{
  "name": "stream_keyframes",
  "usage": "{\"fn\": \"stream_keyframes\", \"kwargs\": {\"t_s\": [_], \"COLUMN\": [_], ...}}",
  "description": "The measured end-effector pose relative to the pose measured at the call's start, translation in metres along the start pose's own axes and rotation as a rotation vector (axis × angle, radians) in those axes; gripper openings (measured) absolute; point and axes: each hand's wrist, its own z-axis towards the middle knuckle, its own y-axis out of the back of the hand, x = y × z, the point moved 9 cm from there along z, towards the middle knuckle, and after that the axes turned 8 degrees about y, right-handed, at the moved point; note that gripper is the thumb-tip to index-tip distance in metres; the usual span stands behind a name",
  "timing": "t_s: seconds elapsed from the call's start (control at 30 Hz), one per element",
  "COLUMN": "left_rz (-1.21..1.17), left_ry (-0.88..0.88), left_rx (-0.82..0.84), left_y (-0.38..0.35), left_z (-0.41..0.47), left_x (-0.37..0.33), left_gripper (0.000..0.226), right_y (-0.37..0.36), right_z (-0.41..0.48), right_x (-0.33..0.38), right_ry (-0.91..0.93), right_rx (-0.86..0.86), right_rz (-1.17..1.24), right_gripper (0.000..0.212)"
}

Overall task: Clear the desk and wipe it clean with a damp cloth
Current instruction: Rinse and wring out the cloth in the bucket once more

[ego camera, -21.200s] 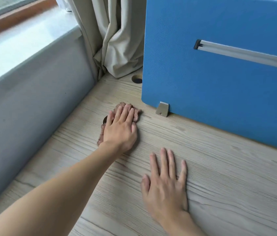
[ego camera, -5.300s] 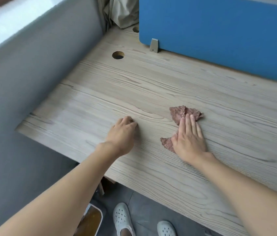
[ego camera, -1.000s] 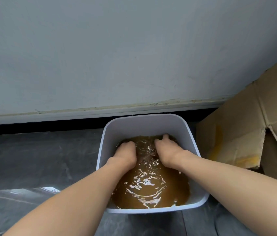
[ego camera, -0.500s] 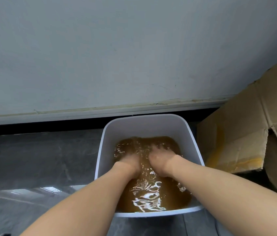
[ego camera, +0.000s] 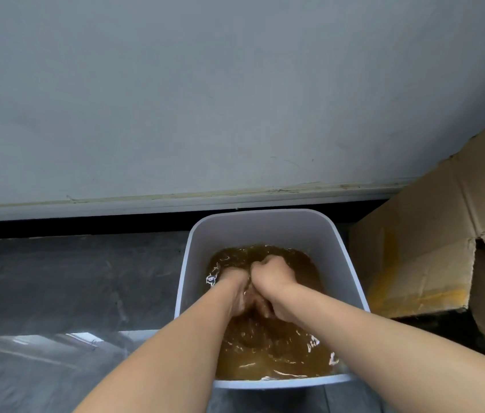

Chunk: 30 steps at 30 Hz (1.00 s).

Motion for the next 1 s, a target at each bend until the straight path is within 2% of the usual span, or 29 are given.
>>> {"fn": "stream_keyframes", "kwargs": {"t_s": [0.1,0.17,0.3,0.43,0.5,0.57,0.67,0.7,0.73,0.77,0.83,0.87,0.93,1.0], "left_rz": [-0.172,-0.163,-0.024,0.075,0.146,0.313,0.563,0.542,0.5,0.503,0.477,0.421,0.212,0.115], "left_ry": [-0.016,-0.024,0.001,-0.059,-0.15,-0.227,-0.189,-0.164,-0.144,-0.158,-0.158,-0.128,-0.009,0.01], "left_rx": [0.081,0.166,0.187,0.047,-0.064,-0.242,-0.35,-0.335,-0.289,-0.248,-0.171,-0.12,-0.044,-0.016], "left_y": [-0.008,-0.02,-0.023,-0.002,0.006,0.014,0.016,0.014,0.012,0.01,0.006,0.005,0.003,0.0], "left_z": [-0.012,-0.012,-0.016,-0.012,0.002,0.005,0.016,0.02,0.025,0.033,0.031,0.025,0.021,0.018], "left_x": [-0.004,-0.006,-0.007,-0.016,-0.018,-0.019,-0.008,-0.005,-0.003,-0.003,-0.003,0.0,0.008,0.009], "left_gripper": [0.037,0.034,0.042,0.018,0.031,0.045,0.084,0.092,0.09,0.075,0.035,0.025,0.023,0.028], "right_y": [0.011,0.021,0.044,0.032,0.019,0.009,-0.002,-0.003,-0.005,-0.007,-0.009,-0.009,-0.01,-0.01], "right_z": [-0.009,-0.008,0.002,0.016,0.016,0.007,-0.007,-0.007,-0.004,0.0,0.006,0.007,0.007,0.003], "right_x": [0.016,0.022,0.024,0.018,0.011,0.003,-0.007,-0.009,-0.011,-0.012,-0.014,-0.012,-0.014,-0.017], "right_ry": [0.103,0.181,0.284,0.263,0.279,0.341,0.418,0.39,0.349,0.299,0.205,0.184,0.106,0.027], "right_rx": [-0.098,-0.124,-0.066,0.154,0.269,0.372,0.444,0.451,0.46,0.461,0.416,0.382,0.302,0.21], "right_rz": [-0.103,-0.15,-0.447,-0.651,-0.739,-0.905,-1.124,-1.118,-1.054,-0.952,-0.716,-0.618,-0.387,-0.167], "right_gripper": [0.029,0.025,0.028,0.039,0.047,0.056,0.079,0.088,0.089,0.084,0.058,0.045,0.03,0.024]}}
